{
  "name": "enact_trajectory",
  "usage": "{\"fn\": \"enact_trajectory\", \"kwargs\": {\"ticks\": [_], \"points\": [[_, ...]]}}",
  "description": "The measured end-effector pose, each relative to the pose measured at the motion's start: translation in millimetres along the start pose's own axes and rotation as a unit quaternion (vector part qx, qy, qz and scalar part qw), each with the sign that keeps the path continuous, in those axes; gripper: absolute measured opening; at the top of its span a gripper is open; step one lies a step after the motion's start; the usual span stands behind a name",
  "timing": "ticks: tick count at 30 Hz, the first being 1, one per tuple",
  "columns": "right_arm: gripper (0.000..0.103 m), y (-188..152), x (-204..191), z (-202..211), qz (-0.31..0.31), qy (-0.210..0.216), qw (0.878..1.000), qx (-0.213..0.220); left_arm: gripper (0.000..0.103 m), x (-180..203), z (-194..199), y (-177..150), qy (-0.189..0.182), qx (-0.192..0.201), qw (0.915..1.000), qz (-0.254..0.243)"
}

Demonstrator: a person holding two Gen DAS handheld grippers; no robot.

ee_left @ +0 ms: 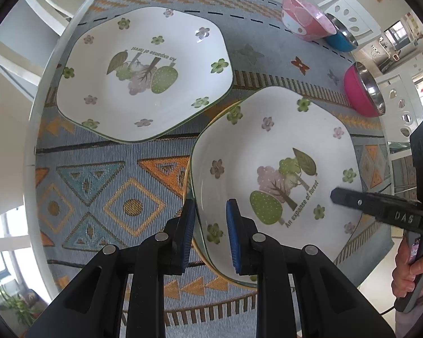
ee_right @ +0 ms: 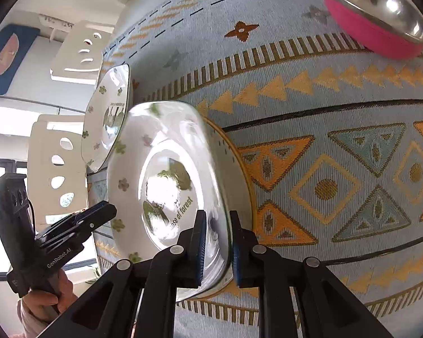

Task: Organize plates and bowls
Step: 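Lower the hexagonal plate onto the Sunflower plate and open both grippers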

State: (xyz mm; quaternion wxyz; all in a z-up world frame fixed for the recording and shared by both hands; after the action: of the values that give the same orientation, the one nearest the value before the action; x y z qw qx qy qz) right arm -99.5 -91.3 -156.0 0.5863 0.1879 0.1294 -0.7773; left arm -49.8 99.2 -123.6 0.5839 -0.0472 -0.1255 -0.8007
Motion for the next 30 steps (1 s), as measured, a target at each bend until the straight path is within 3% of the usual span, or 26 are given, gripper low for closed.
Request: {"fn": "enact_trajectory", "kwargs": {"ticks": [14, 25, 30], "points": [[0.020, -32, -5, -18, 0.002, 0.007, 0.994, -0.106, 0.020, -10, 11, 4, 0.000, 0.012, 0.9998, 0.016], [0.022, -25, 1, -1, -0.010, -0.023, 0.996, -0.083, 0.021, -9, 20, 2, -0.001, 0.021, 0.9998, 0.006], [0.022, -22, 6, 11, -0.026, -0.019, 0.997, -0.066, 0.021, -14, 15, -1, 0.018, 0.011, 0.9997, 0.013]]}}
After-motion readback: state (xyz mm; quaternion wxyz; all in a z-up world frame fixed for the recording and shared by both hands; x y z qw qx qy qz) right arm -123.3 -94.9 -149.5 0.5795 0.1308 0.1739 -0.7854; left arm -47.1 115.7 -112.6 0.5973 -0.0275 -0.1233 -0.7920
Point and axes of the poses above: each gripper's, at about its wrist camera, not at the fingertips, and z roughly against the way its jaws point, x to its right, y to its top, the point moved 7 cm from there along -z, roughly the way its jaws point, and after that the axes turned 2 degrees about -x, right-handed, at the moved point
